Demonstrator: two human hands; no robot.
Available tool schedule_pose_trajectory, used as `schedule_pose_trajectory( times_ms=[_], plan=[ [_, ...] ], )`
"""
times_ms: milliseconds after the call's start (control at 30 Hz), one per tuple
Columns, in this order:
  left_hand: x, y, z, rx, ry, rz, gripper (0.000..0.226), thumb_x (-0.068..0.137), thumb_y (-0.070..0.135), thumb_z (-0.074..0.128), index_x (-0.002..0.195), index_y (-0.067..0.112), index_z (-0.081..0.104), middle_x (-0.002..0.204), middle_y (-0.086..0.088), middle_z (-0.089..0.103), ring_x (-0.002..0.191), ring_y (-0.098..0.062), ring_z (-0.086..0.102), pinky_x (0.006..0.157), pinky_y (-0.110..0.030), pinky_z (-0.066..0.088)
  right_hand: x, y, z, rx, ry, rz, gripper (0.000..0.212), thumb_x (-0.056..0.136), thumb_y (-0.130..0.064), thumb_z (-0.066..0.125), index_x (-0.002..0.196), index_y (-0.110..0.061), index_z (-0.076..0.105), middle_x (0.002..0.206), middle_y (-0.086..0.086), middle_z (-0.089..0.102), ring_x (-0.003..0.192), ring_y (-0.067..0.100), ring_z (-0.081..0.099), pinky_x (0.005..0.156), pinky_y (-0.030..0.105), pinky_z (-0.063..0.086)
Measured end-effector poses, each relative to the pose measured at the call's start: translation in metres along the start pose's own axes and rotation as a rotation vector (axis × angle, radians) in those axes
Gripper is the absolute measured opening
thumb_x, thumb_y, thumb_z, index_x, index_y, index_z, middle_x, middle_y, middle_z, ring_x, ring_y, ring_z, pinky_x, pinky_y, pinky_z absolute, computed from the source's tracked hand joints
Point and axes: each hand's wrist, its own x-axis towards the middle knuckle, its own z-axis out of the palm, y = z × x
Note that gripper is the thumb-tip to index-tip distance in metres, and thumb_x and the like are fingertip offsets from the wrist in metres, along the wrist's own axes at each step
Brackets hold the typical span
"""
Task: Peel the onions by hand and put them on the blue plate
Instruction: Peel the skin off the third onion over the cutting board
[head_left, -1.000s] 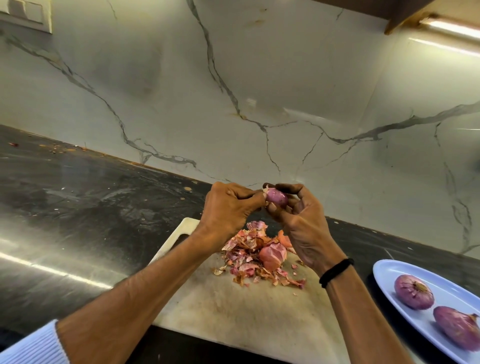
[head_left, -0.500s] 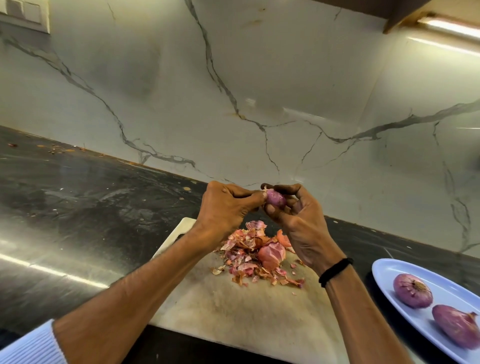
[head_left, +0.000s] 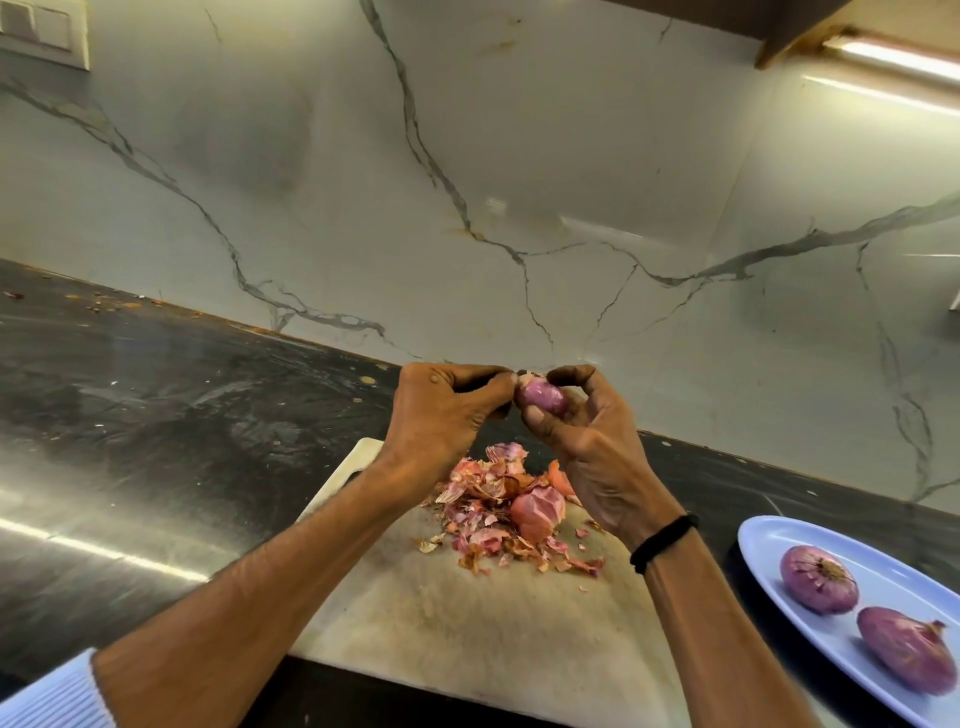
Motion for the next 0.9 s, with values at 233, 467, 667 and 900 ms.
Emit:
schedule_pose_trajectory(
  times_ms=[233, 467, 667, 900],
  plan=[
    [0.002, 0.000, -0.003, 0.064, -0.090, 0.019, 0.020, 0.082, 0.018, 0.075, 0.102, 0.015, 0.077, 0.090, 0.003, 0.078, 0.084, -0.009, 0.074, 0.075, -0.019, 0.058, 0.003, 0.001, -0.005, -0.084, 0.026, -0.025, 0.059, 0.077, 0.014, 0.071, 0.129, -0.007, 0.053, 0.127, 0.015, 0.060, 0.115, 0.028, 0.064, 0.090, 0.032, 0.057],
    [0.004, -0.009, -0.001, 0.288, -0.018, 0.107, 0.015, 0.080, 0.020, 0.081, 0.093, 0.013, 0.080, 0.085, 0.004, 0.076, 0.074, -0.005, 0.072, 0.070, -0.027, 0.062, 0.000, 0.001, -0.006, -0.223, -0.002, -0.058, 0.054, 0.076, 0.017, 0.071, 0.125, -0.003, 0.061, 0.127, 0.011, 0.063, 0.116, 0.022, 0.064, 0.090, 0.030, 0.056],
    [-0.001, -0.012, 0.001, 0.409, 0.001, 0.215, 0.015, 0.081, 0.018, 0.081, 0.094, 0.011, 0.080, 0.084, 0.003, 0.075, 0.071, 0.002, 0.069, 0.064, -0.013, 0.056, -0.001, 0.003, -0.007, -0.301, -0.011, -0.055, 0.054, 0.075, 0.017, 0.073, 0.123, -0.004, 0.062, 0.125, 0.010, 0.064, 0.116, 0.020, 0.064, 0.092, 0.032, 0.056],
    [0.003, -0.011, -0.003, 0.366, -0.031, 0.140, 0.020, 0.083, 0.019, 0.079, 0.099, 0.008, 0.079, 0.087, -0.001, 0.077, 0.071, -0.003, 0.072, 0.071, -0.021, 0.060, -0.005, -0.002, -0.005, -0.310, 0.000, -0.074, 0.054, 0.074, 0.019, 0.073, 0.112, -0.017, 0.064, 0.121, 0.006, 0.065, 0.110, 0.012, 0.065, 0.083, 0.023, 0.056]
  ],
)
